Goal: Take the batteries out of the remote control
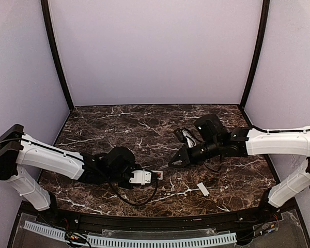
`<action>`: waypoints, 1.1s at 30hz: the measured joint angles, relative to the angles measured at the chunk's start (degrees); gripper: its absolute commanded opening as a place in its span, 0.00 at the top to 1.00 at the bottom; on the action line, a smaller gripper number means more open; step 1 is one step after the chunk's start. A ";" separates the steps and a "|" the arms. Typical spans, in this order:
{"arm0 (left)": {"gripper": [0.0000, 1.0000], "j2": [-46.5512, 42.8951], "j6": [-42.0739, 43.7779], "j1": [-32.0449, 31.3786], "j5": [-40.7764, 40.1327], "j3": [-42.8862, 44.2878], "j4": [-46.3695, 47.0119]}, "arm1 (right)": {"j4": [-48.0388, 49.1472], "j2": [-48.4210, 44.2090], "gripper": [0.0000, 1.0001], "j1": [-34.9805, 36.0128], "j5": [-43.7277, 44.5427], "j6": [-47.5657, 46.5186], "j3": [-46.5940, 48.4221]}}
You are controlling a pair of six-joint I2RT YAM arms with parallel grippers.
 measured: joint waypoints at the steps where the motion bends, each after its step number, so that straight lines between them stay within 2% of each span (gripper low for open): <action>1: 1.00 0.00 -0.02 -0.04 0.00 0.02 -0.11 | -0.74 1.14 1.00 0.33 0.70 -0.17 0.55; 8: 1.00 0.00 -0.02 -0.15 0.11 0.04 -0.63 | -5.68 7.23 1.00 2.49 5.68 -1.38 4.61; 33: 1.00 0.57 -0.70 -0.15 0.37 1.07 -1.92 | -8.33 10.60 1.00 3.19 10.73 -2.60 5.01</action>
